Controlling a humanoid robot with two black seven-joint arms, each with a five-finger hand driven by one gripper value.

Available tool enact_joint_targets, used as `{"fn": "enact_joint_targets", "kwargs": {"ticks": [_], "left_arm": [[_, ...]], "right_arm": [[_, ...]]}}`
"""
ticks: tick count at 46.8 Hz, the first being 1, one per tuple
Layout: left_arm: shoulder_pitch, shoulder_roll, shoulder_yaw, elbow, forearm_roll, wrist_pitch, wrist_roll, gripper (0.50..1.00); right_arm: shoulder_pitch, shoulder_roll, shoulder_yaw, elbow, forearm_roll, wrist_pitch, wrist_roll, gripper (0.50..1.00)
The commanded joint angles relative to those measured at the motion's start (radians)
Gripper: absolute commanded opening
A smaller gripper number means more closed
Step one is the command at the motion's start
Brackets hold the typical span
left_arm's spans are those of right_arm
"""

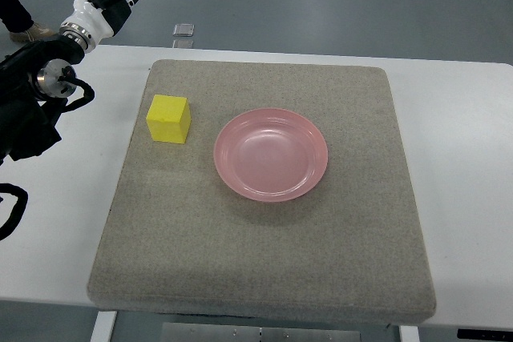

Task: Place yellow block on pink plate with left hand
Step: 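Extend the left hand forward over the mat toward the yellow cube, then lower the left hand onto the yellow cube, fingers around it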

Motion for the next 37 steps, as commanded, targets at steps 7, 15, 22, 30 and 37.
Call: {"fn": "enact_joint_targets", "kwargs": {"ticks": [7,15,22,30,37], "left_arm": [[-0.032,0.021,0.120,-0.043,0.147,0.001,0.000,0.979],[-0.048,0.033,0.144,-0.057,0.385,-0.006,0.000,0.979],[-0.081,0.071,0.147,-0.086,0.558,-0.046,0.000,0.979],[-0.128,0.139,0.163,-0.183,0.759,-0.088,0.000,0.979],[-0.176,0.217,0.229,-0.291,0.885,-0.129,-0.005,0.975]], "right_arm": [[0.000,0.000,0.000,0.000,0.000,0.000,0.000,0.924],[0.000,0.000,0.000,0.000,0.000,0.000,0.000,0.924],[0.000,0.000,0.000,0.000,0.000,0.000,0.000,0.924],[0.000,0.000,0.000,0.000,0.000,0.000,0.000,0.924],[0.000,0.000,0.000,0.000,0.000,0.000,0.000,0.924]]}}
